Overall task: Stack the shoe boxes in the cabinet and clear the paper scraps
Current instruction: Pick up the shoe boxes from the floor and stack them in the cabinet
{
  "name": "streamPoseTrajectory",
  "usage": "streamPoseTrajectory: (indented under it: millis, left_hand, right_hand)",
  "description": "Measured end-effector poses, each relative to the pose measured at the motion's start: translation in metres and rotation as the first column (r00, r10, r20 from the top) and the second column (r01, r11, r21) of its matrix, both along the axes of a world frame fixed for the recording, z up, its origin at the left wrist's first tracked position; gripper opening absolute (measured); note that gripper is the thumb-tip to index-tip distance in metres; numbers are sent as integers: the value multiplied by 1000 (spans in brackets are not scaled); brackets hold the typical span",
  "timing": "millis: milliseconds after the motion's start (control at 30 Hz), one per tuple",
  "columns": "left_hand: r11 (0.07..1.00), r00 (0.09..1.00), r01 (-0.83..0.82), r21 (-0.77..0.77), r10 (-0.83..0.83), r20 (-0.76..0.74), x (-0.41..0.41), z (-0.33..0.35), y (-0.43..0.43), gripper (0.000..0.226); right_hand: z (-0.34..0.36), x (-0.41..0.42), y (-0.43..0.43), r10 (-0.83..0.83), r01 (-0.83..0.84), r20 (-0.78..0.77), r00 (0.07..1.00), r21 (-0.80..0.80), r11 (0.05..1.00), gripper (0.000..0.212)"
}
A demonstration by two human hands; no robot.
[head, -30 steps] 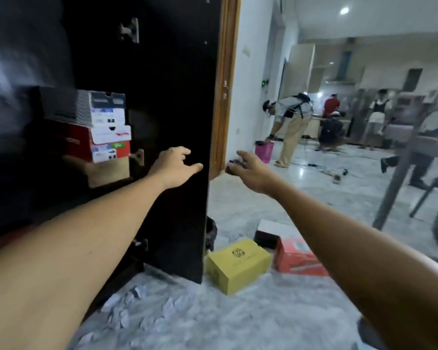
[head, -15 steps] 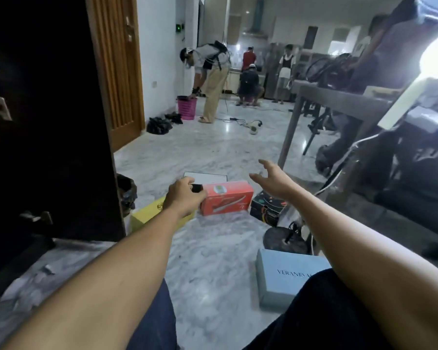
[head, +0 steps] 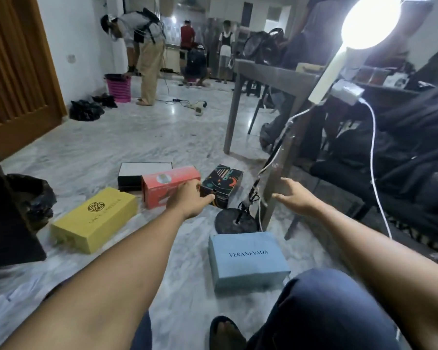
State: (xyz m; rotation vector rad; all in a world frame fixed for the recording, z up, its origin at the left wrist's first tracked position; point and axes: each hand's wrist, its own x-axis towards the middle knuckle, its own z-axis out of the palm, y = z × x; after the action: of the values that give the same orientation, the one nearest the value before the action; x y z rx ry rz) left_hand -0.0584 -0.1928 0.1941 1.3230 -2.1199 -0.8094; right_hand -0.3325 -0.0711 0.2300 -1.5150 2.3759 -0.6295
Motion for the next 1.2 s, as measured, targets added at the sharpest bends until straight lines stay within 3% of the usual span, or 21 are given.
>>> streamPoseTrajectory:
  millis: [200, 300, 400, 500, 667, 800, 900, 1200]
  left_hand:
    - [986, 984, 14, 166, -42, 171, -40, -100, -3, 72]
    - [939, 985, -10, 343, -51, 168, -48, -165, 2, 88]
    - [845, 985, -1, 535, -92, 146, -48, -221, 4, 120]
    - [791, 984, 3, 612, -109, 137, -52, -258, 2, 141]
    - [723, 976, 70, 688, -192, 102, -63, -296, -1, 150]
    - [700, 961, 165, 695, -274, 47, -74, -312, -1, 145]
    - [766, 973, 193, 613, -232, -16, -84, -312, 1, 130]
    - [894, 997, 13, 449, 22, -73, -52, -265, -23, 124]
  right_hand:
    - [-125, -54, 9, -131, 106, 146, 980, 168, 980, 79]
    - [-183, -73, 3, -173, 119, 234, 957, 228, 966, 88]
    - [-231, -84, 2, -186, 100, 335, 924, 260, 960, 99]
    - [-274, -96, 1, -171, 72, 360, 917, 272, 960, 123]
    - [-313, -110, -1, -176, 85, 463, 869, 211, 974, 119]
    - [-327, -114, 3, -157, 74, 544, 824, 172, 982, 123]
    - [-327, -106, 2, -138, 65, 529, 837, 155, 986, 127]
    - [-269, -65, -33, 39, 30, 575, 817, -110, 993, 100]
